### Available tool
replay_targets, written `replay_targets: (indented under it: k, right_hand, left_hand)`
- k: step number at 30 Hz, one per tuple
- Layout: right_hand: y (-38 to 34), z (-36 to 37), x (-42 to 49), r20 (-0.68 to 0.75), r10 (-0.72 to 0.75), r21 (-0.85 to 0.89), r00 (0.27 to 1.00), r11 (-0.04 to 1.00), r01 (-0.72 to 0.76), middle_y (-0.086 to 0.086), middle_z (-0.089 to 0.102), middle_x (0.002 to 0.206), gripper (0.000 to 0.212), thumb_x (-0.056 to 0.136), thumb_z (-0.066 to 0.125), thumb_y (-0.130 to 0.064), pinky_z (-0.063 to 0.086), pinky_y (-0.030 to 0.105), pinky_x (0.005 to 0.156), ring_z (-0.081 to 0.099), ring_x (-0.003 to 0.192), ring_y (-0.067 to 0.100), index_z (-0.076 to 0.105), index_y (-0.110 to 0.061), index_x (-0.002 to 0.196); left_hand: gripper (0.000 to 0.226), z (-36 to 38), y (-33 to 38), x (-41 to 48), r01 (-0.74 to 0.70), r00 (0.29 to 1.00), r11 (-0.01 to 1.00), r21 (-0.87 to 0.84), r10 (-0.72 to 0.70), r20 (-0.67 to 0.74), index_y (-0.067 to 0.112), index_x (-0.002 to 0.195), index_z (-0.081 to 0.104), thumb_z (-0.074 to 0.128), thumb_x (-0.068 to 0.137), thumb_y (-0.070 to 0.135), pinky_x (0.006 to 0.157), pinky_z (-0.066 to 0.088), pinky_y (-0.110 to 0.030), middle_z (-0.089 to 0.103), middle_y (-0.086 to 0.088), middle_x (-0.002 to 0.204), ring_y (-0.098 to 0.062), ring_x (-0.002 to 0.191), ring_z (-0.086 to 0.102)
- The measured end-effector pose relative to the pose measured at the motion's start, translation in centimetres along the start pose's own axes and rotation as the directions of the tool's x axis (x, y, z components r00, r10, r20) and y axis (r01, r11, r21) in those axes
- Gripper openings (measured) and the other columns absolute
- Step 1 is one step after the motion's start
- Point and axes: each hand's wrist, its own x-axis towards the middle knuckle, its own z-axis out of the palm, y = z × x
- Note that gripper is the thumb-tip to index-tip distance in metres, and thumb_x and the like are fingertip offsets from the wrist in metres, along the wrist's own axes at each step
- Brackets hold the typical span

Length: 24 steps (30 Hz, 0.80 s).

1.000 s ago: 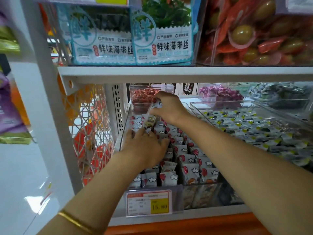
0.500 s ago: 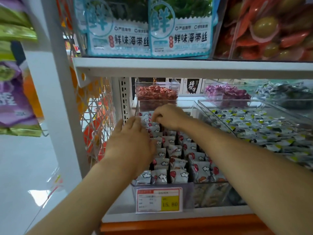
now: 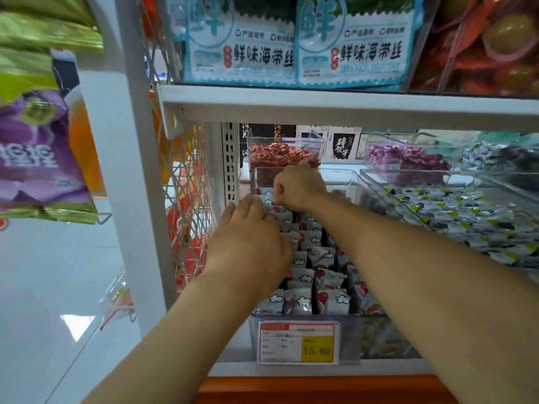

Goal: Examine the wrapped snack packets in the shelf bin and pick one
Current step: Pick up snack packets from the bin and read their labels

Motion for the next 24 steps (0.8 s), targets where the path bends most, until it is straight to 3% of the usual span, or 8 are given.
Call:
replay_targets:
  k: [4,6,9,11,13,17,20,24]
  right_hand:
    - [0.7,-1.9,-1.2,-0.091,0.137,0.441,0.986,0.893,-0.084,0.008,0.064,0.099,0.006,0.089,0.059,-0.016,0.049,0.034,0.084,0.058,0.093,0.021,0.061,-0.01,0.09]
    - [0.8,-3.3,-2.6,-0.193,0.188,0.552,0.963,0.832,-0.052,0.008,0.064,0.097,0.005,0.089,0.059,-0.013,0.049,0.029,0.079,0.058,0.087,0.018,0.061,-0.008,0.091]
    - [0.6,-5.3,-5.9,-0.355,0.307,0.679,0.883,0.734,0.017,0.0,0.06,0.088,0.006,0.09,0.057,-0.01,0.044,0.009,0.064,0.055,0.075,0.006,0.059,-0.014,0.085]
    - [0.4,-6.5,-8.6,-0.357,0.399,0.78,0.845,0.625,0.035,-0.005,0.058,0.087,0.013,0.091,0.056,-0.01,0.05,0.017,0.068,0.057,0.076,0.01,0.055,-0.018,0.081]
    - [0.2,-7.6,-11.6,-0.317,0.464,0.867,0.828,0.495,0.055,-0.003,0.058,0.086,0.018,0.091,0.056,-0.006,0.055,0.029,0.064,0.06,0.075,0.018,0.053,-0.019,0.079]
    - [-0.4,-8.7,-16.8,-0.106,0.505,0.986,0.856,0.165,0.024,0.004,0.063,0.081,0.013,0.091,0.055,-0.003,0.054,0.022,0.051,0.062,0.056,0.012,0.057,-0.01,0.081]
    - [-1.0,-8.7,-19.1,0.089,0.488,0.993,0.868,-0.115,-0.037,0.008,0.064,0.078,0.012,0.091,0.055,-0.006,0.052,0.022,0.051,0.062,0.057,0.012,0.062,-0.008,0.081]
    - [-1.1,-8.6,-20.4,0.215,0.471,0.949,0.856,-0.306,-0.07,0.01,0.061,0.081,0.013,0.09,0.054,-0.007,0.051,0.02,0.052,0.063,0.058,0.012,0.063,-0.006,0.081]
  left_hand:
    - [0.056,-0.2,-0.1,-0.1,-0.001,1.0,0.991,-0.135,-0.003,-0.029,0.011,0.145,0.028,0.026,0.097,0.041,0.116,0.0,-0.036,0.014,-0.008,0.157,-0.021,0.145,0.001]
    - [0.054,-0.4,-0.1,-0.5,-0.005,0.996,0.973,-0.23,-0.016,-0.086,0.012,0.144,0.031,0.03,0.097,0.039,0.117,0.002,-0.036,0.019,-0.007,0.155,-0.02,0.144,0.005]
    - [0.049,-0.3,0.0,-1.7,-0.032,0.963,0.961,-0.274,-0.044,-0.266,0.013,0.139,0.04,0.036,0.097,0.036,0.113,0.008,-0.03,0.031,-0.005,0.15,-0.02,0.139,0.018]
    - [0.041,-0.5,0.2,-2.7,-0.042,0.919,0.951,-0.306,-0.083,-0.385,0.011,0.132,0.049,0.043,0.096,0.029,0.105,0.016,-0.028,0.043,-0.004,0.143,-0.022,0.131,0.028]
    - [0.038,-1.0,0.5,-3.5,-0.049,0.885,0.932,-0.36,-0.126,-0.447,0.009,0.129,0.053,0.049,0.094,0.022,0.099,0.02,-0.026,0.05,-0.006,0.135,-0.025,0.124,0.035]
    - [0.042,-1.8,1.3,-4.8,-0.056,0.897,0.844,-0.533,-0.192,-0.398,0.015,0.136,0.045,0.047,0.095,0.025,0.089,0.029,-0.017,0.052,-0.002,0.126,-0.016,0.11,0.046]
    - [0.041,-2.5,1.8,-5.6,-0.073,0.92,0.755,-0.652,-0.201,-0.336,0.017,0.133,0.048,0.045,0.094,0.031,0.077,0.043,-0.024,0.059,0.001,0.109,-0.012,0.091,0.054]
    - [0.026,-3.2,1.7,-6.2,-0.065,0.938,0.656,-0.752,-0.217,-0.271,0.013,0.096,0.063,0.044,0.094,0.03,0.061,0.052,-0.036,0.065,-0.005,0.079,-0.017,0.068,0.06]
